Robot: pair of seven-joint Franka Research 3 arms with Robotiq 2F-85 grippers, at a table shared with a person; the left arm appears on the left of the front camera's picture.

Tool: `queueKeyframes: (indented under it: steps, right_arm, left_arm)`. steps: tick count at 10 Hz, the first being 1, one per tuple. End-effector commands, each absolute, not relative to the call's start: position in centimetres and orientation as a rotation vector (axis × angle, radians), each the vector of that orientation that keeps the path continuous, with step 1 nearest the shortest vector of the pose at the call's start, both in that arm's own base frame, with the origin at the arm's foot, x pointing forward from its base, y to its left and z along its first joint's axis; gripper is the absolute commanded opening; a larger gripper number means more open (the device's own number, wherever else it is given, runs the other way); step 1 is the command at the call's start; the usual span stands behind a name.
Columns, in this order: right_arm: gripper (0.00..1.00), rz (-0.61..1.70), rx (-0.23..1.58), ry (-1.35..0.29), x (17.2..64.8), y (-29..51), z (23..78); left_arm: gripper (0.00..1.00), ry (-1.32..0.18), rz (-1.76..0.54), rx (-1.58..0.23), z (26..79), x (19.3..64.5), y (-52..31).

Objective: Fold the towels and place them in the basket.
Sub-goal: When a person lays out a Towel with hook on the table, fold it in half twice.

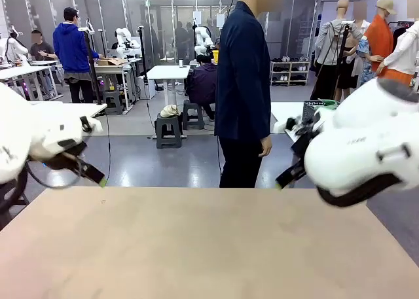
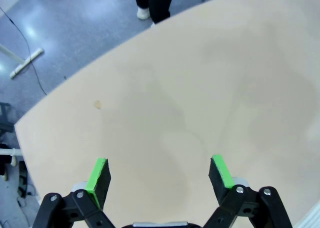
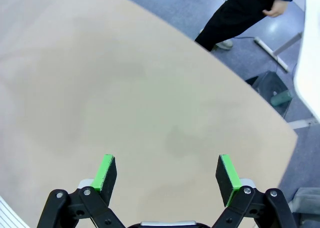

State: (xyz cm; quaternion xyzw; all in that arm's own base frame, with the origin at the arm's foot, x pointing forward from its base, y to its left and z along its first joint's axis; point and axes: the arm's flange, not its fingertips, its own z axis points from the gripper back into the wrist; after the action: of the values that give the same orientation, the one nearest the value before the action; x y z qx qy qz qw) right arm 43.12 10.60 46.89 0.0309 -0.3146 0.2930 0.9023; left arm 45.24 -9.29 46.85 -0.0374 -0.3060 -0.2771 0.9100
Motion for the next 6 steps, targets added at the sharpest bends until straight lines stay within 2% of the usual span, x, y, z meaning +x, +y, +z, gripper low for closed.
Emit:
queueKeyframes:
  steps: [1,6]
  right_arm:
    - [1.00,0.623,0.086,-0.656,42.8,6.7,51.3]
    - [1.00,0.595,0.139,-0.672,37.0,-2.5,63.0]
  left_arm:
    - [1.00,-0.623,-0.591,-0.120,51.5,46.0,-5.8]
    - [1.00,-0.672,-0.623,-0.175,64.7,40.9,3.1]
